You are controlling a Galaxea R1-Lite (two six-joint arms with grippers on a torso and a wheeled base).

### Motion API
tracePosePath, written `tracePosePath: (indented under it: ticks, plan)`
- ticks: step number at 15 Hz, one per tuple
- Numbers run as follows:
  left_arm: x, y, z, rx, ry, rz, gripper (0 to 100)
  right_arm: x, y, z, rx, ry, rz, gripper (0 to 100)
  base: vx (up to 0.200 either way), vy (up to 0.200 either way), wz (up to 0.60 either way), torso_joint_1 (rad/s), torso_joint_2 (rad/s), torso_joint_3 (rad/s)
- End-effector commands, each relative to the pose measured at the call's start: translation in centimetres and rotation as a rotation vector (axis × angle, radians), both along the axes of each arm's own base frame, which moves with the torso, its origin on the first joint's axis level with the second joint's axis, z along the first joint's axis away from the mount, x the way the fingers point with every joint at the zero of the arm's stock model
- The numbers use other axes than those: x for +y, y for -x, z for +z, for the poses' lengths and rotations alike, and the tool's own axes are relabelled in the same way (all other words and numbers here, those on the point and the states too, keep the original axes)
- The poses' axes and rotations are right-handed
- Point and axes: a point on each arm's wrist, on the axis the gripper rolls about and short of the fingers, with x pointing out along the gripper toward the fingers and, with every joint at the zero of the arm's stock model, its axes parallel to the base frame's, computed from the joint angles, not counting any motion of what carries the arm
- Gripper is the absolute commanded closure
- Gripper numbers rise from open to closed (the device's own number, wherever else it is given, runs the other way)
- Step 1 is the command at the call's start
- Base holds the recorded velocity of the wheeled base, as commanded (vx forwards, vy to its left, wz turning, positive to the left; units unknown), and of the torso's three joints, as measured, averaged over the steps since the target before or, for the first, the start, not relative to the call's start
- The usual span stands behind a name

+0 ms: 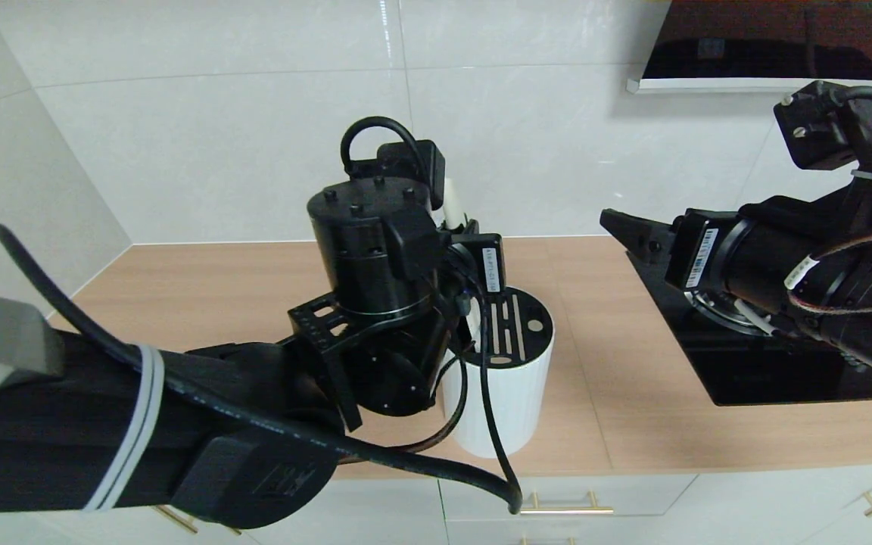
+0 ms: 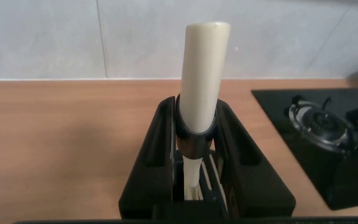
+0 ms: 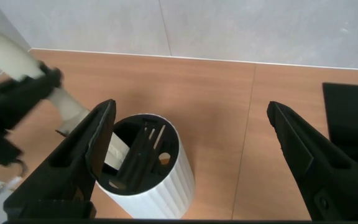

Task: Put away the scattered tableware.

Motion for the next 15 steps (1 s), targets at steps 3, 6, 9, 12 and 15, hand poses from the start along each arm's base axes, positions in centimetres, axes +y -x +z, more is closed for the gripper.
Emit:
tracePosePath:
  ticks: [3,6,9,12,15]
  plan:
    - [-1.3,-1.1,-3.1,0.054,-0.059,-0.001,100,0.2,-0.2,-0.4,0.011,0.01,0.0,0,0.0,0.0,0.0,0.0,0.0,0.0]
    - [-1.9,-1.5,-4.5,0.081,-0.069,-0.004,100,0.3,-0.4,-0.6,0.018,0.016,0.0,0,0.0,0.0,0.0,0.0,0.0,0.0]
    - [-2.5,-1.8,-5.6,0.097,-0.085,-0.007,100,0.4,-0.4,-0.7,0.02,0.018,0.001,0,0.0,0.0,0.0,0.0,0.0,0.0]
    - [-2.5,-1.8,-5.6,0.097,-0.085,-0.007,100,0.4,-0.4,-0.7,0.02,0.018,0.001,0,0.0,0.0,0.0,0.0,0.0,0.0]
    - [-2.5,-1.7,-5.7,0.099,-0.087,-0.007,100,0.4,-0.4,-0.7,0.02,0.018,0.001,0,0.0,0.0,0.0,0.0,0.0,0.0]
